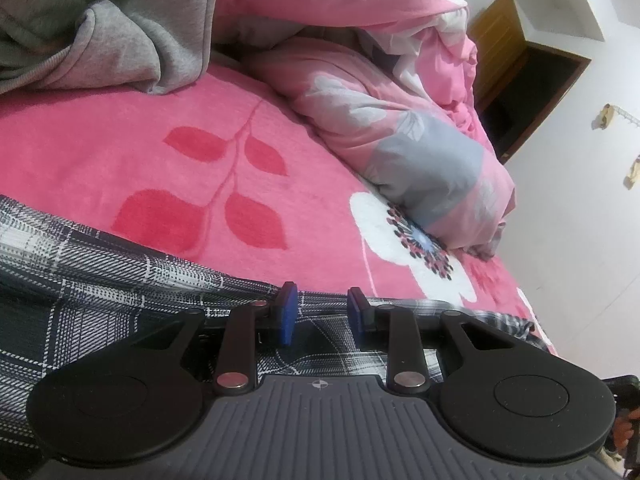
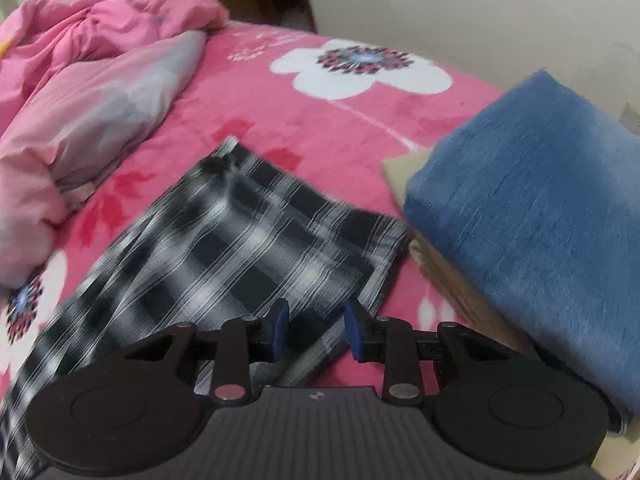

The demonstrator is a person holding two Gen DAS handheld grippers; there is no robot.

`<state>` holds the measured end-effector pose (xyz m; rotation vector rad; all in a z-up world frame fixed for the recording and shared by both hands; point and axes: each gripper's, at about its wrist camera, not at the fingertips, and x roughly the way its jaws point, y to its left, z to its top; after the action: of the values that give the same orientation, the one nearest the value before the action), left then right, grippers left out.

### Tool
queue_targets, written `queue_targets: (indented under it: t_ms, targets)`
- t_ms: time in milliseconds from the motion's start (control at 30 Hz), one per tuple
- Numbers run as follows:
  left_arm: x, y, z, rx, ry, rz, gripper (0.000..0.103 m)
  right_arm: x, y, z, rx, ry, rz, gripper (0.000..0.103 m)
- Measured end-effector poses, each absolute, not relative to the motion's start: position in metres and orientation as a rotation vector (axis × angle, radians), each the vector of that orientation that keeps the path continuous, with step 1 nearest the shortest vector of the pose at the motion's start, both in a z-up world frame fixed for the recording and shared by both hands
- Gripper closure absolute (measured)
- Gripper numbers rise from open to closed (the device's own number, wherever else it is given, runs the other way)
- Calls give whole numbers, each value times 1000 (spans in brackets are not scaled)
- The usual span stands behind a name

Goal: Fold clothes

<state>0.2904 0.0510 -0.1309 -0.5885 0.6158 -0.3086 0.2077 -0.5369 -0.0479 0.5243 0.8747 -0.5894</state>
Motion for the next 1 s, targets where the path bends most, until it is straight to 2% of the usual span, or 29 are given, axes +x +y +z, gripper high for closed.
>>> queue_targets:
  t_ms: [267, 300, 367, 400, 600, 700, 900, 1000]
  targets:
    - [291, 53, -132, -606, 611, -315, 74, 216, -547, -61, 572, 831, -637, 71]
    - [290, 54, -132, -608, 611, -316, 74, 217, -546, -61, 558, 821, -632, 74]
    - [290, 54, -132, -612, 610, -317, 74, 219, -543, -60, 511, 797, -617, 95]
    - [290, 54, -132, -614, 609, -317, 74, 220, -540, -58, 474, 786, -611, 101]
    - [288, 60, -130, -646, 587, -304, 74, 235, -501, -36, -29, 738, -651, 102]
    - [287, 60, -129, -645, 583, -297, 74, 242, -500, -40, -134, 772, -678, 102]
    - [287, 59, -128, -638, 583, -295, 73, 254, -499, -89, -302, 911, -687, 102]
    - [288, 57, -128, -630, 587, -303, 71, 259, -485, -113, -502, 951, -679, 100]
